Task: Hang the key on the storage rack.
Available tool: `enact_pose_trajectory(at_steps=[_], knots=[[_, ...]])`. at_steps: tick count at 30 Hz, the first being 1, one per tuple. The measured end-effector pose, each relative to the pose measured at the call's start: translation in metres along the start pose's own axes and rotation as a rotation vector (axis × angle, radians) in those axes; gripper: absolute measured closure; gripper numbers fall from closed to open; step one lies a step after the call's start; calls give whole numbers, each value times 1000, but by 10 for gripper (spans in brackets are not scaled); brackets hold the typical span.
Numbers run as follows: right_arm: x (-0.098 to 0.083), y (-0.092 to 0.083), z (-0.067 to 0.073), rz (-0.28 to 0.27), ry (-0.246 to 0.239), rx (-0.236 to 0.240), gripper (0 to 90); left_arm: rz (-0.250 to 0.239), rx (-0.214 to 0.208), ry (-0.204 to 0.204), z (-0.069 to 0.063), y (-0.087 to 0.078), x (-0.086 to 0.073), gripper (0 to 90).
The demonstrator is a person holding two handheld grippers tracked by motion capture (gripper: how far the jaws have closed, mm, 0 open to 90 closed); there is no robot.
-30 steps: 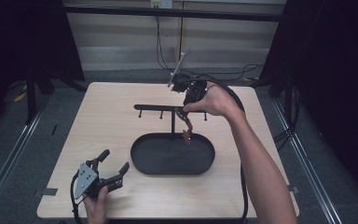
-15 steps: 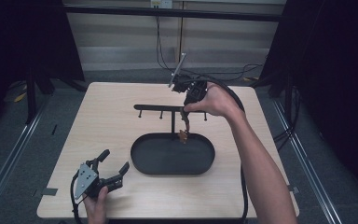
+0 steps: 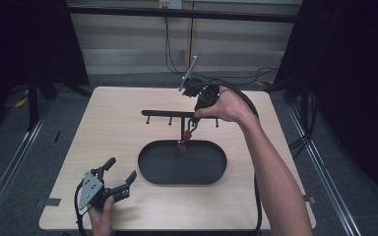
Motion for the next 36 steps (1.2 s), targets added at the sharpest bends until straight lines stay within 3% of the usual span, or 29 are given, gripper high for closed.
enact_pose_trajectory(at_steps=[7,10,13,20,29,36], knots=[[-6,-1,-2,-9,17,22,754,2,1,3,0,0,0,158],[-9,-2,-2,-32,29,40,650,3,1,4,0,0,0,158],[-16,-2,-1,-32,37,46,645,3,4,6,0,0,0,158],[-34,0,-4,-121,66,76,548,7,5,8,1,0,0,158],[-45,1,12,-180,52,99,559,4,1,4,0,0,0,158],[-55,4,19,-276,18,102,579,7,1,10,1,-1,0,158]])
Point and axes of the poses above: each handheld gripper's, and its own axes: y roughly forward along the jaws, x roughly out of its top, z roughly to its left, the point moved 2 cm from there along y, roughly forward along the jaws, and after that the axes turned 7 degrees about x, right-handed, at the moved point
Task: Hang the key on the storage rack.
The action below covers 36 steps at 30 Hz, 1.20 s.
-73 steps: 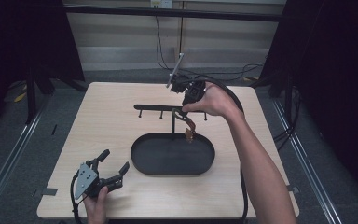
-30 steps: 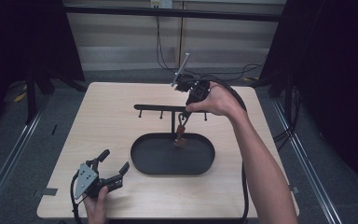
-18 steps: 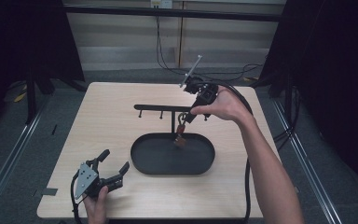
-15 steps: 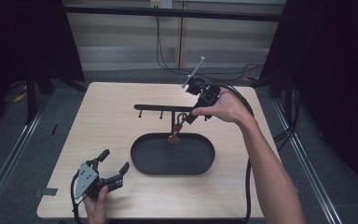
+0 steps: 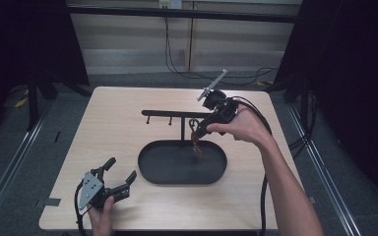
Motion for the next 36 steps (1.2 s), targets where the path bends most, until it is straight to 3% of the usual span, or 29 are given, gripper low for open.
enact_pose_trajectory(at_steps=[3,7,9,10,17,23,30,35,36], knots=[[-9,1,4,-61,-23,9,593,-2,-1,-5,0,0,0,158],[-21,2,7,-109,-20,33,587,-3,0,-7,0,0,0,158],[-26,3,10,-134,-17,26,575,0,0,-3,0,0,0,158],[-30,3,13,-172,-20,24,577,2,0,-1,0,0,0,158],[-45,14,23,-247,-51,-20,567,-1,0,-4,0,0,0,158],[-63,25,26,-316,-19,-57,532,0,-1,-3,0,0,0,158],[-86,38,27,-403,10,-57,496,0,0,-1,0,0,0,159],[-104,50,29,-476,17,-103,490,-2,-1,-6,0,0,0,158],[-107,53,31,-495,21,-89,491,-3,-1,-6,0,0,0,158]])
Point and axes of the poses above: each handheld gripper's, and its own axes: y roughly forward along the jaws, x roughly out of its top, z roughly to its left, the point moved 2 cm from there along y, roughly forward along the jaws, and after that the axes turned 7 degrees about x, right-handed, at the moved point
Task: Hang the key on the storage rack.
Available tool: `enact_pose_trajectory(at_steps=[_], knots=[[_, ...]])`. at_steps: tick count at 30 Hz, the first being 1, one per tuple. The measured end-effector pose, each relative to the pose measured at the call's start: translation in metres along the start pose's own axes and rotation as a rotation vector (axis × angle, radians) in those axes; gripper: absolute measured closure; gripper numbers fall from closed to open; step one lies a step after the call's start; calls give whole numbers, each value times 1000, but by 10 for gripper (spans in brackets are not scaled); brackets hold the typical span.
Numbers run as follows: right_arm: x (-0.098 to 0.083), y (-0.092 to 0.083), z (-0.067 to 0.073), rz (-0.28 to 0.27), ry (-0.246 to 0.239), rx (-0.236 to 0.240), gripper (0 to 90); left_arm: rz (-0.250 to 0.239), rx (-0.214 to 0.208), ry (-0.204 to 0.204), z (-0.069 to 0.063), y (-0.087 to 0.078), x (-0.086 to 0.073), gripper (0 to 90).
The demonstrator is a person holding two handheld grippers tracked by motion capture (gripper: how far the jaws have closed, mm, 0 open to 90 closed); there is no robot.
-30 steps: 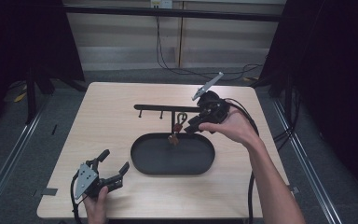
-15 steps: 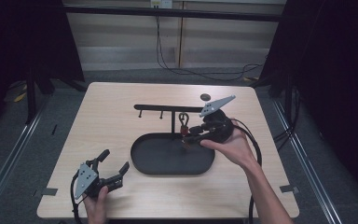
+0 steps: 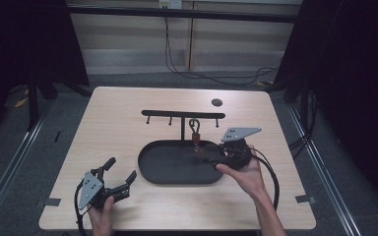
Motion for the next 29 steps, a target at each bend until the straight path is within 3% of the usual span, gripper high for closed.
enact_pose_trajectory(at_steps=[6,12,17,22,27,29], knots=[[-36,4,5,-94,55,-33,413,4,-1,6,0,0,0,158],[-72,2,3,-183,94,-123,302,-2,-1,-3,0,0,0,158],[-102,0,0,-273,142,-168,227,2,-1,5,0,0,0,158],[-119,-1,-1,-340,130,-208,149,0,0,0,0,0,0,158],[-125,1,1,-381,104,-296,149,3,-1,7,0,0,0,158],[-124,0,1,-410,124,-274,149,2,-1,4,0,0,0,158]])
Point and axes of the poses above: each handheld gripper's, and its own axes: y roughly forward along the jaws, x roughly out of its top, z roughly to its left, the point moved 2 cm from there along y, roughly forward along the jaws, and after that the axes turned 7 degrees about x, right-handed, at the moved point
